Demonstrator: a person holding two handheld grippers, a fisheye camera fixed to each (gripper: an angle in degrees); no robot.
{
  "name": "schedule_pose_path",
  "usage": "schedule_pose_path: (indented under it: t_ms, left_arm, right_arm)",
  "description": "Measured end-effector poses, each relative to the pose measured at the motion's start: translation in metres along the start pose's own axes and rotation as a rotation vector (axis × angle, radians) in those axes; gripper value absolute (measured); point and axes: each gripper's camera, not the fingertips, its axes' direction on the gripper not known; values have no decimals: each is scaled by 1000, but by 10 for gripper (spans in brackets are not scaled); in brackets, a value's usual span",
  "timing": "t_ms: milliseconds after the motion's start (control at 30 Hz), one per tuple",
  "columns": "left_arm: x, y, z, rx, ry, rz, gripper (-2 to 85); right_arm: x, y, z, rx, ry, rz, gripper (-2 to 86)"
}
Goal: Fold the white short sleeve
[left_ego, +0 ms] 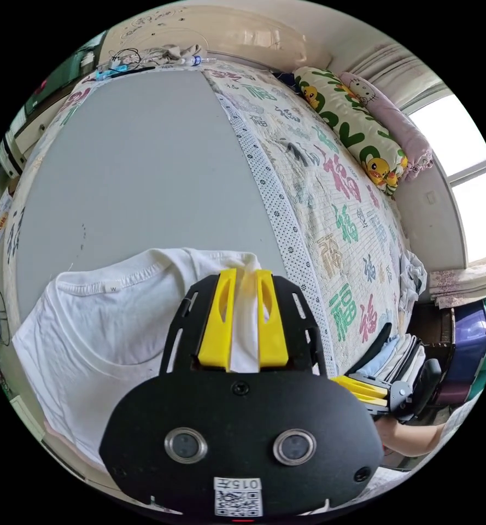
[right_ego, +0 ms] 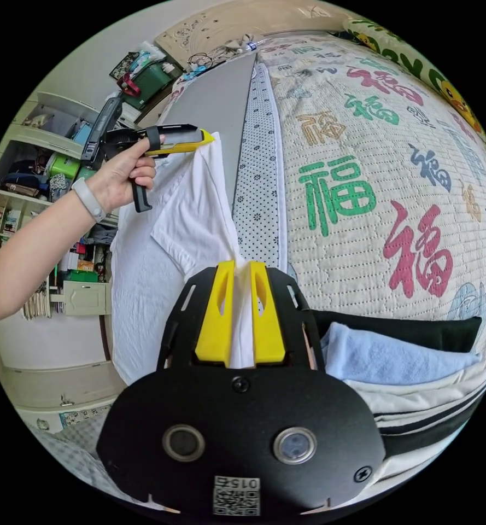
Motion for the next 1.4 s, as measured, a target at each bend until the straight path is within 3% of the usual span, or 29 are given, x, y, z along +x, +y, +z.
schedule_pose_path:
  t_ms: [133, 300, 667, 867, 933, 1167, 1300, 1400]
  left_arm:
    - [11, 16, -41, 36, -76, 46, 80]
    - [10, 68, -60, -141, -94, 11, 86]
    - [36, 97, -64, -207, 46, -23, 11]
    - [75, 99, -91, -155, -6, -17, -1]
    - [92, 100, -87, -186, -74, -4, -2]
    - [215, 106, -76, -251, -427, 396, 0]
    - [286, 126, -56, -340, -665, 675, 11]
    - [312, 144, -67, -296, -779, 787, 50]
  right_arm:
    - [-27, 4, -32, 24, 6, -134, 69]
    - [-87, -1, -46, -10, -21, -285, 78]
    - [-167, -10, -58, -170, 78, -320, 6]
    - [-217, -15, -80, -226, 132, -328, -2]
    - [-235, -13, -83, -230, 175, -355, -3]
    - [-308, -4, -105, -215, 381, -462, -4]
    - [-330, -9, -126, -215, 362, -396, -5]
    - [-346, -16, -139, -238, 361, -350, -5]
